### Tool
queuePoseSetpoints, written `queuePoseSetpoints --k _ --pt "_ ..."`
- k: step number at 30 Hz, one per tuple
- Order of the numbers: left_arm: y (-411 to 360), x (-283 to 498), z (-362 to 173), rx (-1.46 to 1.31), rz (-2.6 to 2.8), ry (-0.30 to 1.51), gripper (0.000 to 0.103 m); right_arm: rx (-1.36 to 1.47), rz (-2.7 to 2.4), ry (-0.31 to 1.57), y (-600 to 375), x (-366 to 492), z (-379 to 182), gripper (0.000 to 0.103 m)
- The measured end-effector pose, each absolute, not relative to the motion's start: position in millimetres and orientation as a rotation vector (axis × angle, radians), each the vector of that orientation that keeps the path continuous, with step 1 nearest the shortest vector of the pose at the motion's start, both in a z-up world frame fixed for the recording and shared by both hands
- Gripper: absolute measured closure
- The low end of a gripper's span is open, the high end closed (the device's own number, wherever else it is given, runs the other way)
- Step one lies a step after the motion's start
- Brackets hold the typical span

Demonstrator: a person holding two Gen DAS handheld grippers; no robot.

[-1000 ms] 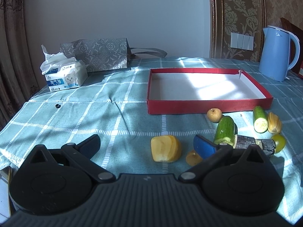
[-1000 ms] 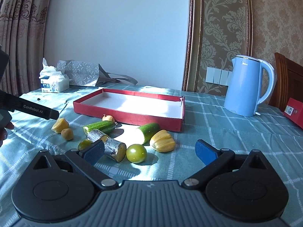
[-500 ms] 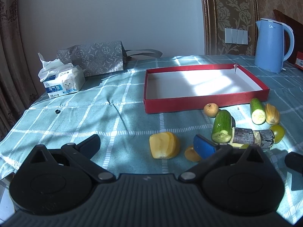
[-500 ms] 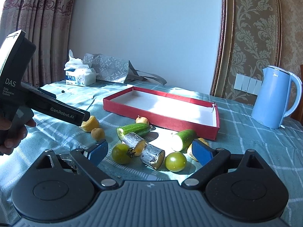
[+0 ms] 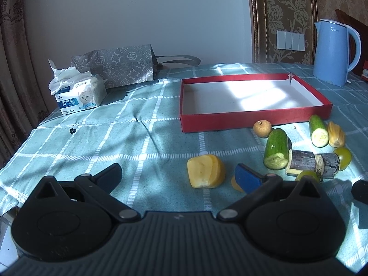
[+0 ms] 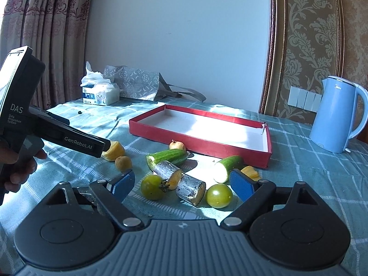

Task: Organize fruits
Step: 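Move the left gripper toward the yellow fruit chunk on the cloth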

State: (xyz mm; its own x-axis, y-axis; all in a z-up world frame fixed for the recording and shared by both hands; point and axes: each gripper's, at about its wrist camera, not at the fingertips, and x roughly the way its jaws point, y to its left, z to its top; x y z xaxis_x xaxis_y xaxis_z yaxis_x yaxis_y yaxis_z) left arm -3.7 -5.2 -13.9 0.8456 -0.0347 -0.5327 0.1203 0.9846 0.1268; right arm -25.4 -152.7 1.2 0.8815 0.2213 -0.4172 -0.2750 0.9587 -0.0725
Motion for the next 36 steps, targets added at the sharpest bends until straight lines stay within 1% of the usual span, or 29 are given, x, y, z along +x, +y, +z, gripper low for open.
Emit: queuePoseSetpoints --k 26,31,34,36 --pt "-9 -2 -18 0.203 -0.075 0.554 0.0 -0.145 0.267 0.405 -148 -32 1 0.012" --pt "-6 7 -20 0.173 -0.09 0.573 0.0 -0.146 0.263 0.408 -149 -32 0 0.012" --pt "-7 13 -21 0.17 -0.105 0.581 0.001 -0.141 0.259 0.409 -151 -32 0 0.012" --pt "-7 17 -21 0.163 -0.116 0.593 0.004 -0.137 0.257 0.409 -152 -32 1 0.012"
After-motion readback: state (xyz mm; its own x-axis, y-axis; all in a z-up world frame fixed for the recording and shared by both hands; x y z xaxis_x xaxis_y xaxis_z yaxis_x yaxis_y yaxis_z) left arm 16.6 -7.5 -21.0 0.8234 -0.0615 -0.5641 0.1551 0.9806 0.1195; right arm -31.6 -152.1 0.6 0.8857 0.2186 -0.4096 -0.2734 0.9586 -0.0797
